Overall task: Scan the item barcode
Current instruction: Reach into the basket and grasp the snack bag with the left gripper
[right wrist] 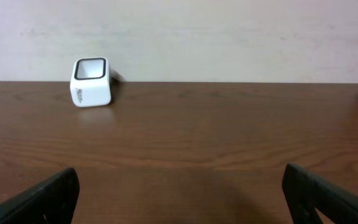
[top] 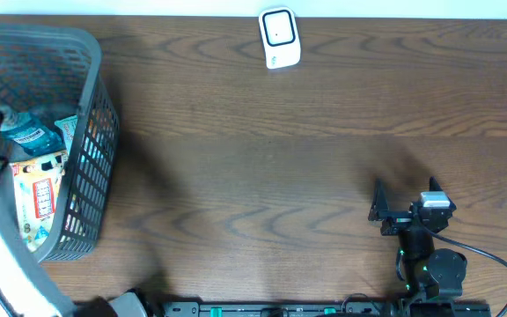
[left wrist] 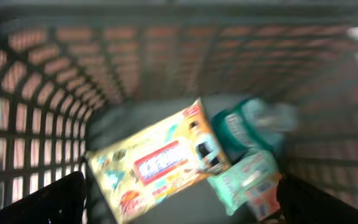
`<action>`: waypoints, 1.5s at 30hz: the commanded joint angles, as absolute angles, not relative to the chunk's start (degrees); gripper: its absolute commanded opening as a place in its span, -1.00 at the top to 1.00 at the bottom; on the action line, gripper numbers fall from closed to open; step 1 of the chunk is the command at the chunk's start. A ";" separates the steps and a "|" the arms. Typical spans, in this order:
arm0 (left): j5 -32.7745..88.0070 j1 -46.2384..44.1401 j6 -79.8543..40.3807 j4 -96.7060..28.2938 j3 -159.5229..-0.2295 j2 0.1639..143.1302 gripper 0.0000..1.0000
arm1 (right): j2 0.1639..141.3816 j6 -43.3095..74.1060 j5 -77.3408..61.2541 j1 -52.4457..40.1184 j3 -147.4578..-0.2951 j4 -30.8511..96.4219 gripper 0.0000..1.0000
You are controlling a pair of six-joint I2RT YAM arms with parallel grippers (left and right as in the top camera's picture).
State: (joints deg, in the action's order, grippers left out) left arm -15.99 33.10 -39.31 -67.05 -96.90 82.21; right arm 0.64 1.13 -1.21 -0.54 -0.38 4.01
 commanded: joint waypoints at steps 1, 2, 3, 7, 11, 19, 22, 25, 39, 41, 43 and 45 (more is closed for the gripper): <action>-8.78 37.87 -42.48 -69.54 -97.73 87.85 -0.96 | 0.38 2.11 -0.73 -0.32 -0.32 4.21 -0.99; -8.78 38.24 -41.34 -69.58 -97.67 89.25 -0.96 | 0.38 2.11 -0.73 -0.32 -0.32 4.23 -0.98; -8.78 38.30 -39.38 -69.17 -97.41 90.54 -0.96 | 0.38 2.11 -0.73 -0.32 -0.32 4.23 -0.99; -8.80 37.82 -28.14 -64.07 -94.06 94.45 -0.97 | 0.38 2.11 -0.73 -0.32 -0.32 4.23 -0.99; -8.78 37.17 -16.69 -57.47 -86.59 95.81 -0.97 | 0.38 2.11 -0.73 -0.32 -0.32 4.23 -0.98; -4.91 37.17 -12.38 -48.90 -73.78 95.79 -0.97 | 0.38 2.11 -0.73 -0.32 -0.32 4.23 -0.98; -4.91 37.17 -11.97 -47.57 -72.62 95.81 -0.96 | 0.38 2.11 -0.73 -0.32 -0.32 4.23 -0.98; -4.91 37.17 -11.79 -46.98 -72.31 95.83 -0.97 | 0.38 2.11 -0.73 -0.32 -0.32 4.23 -0.99; -2.44 37.15 -11.33 -45.21 -65.23 96.57 -0.96 | 0.38 2.11 -0.73 -0.32 -0.32 4.23 -0.98; -1.93 37.17 -10.92 -43.83 -63.16 96.57 -0.96 | 0.38 2.11 -0.71 -0.32 -0.32 4.23 -0.99; -2.15 37.17 -10.92 -41.80 -61.25 96.60 -0.96 | 0.38 2.11 -0.73 -0.32 -0.32 4.23 -0.99; -2.15 37.21 -10.94 -38.94 -59.31 96.62 -0.96 | 0.38 2.11 -0.73 -0.32 -0.32 4.23 -0.99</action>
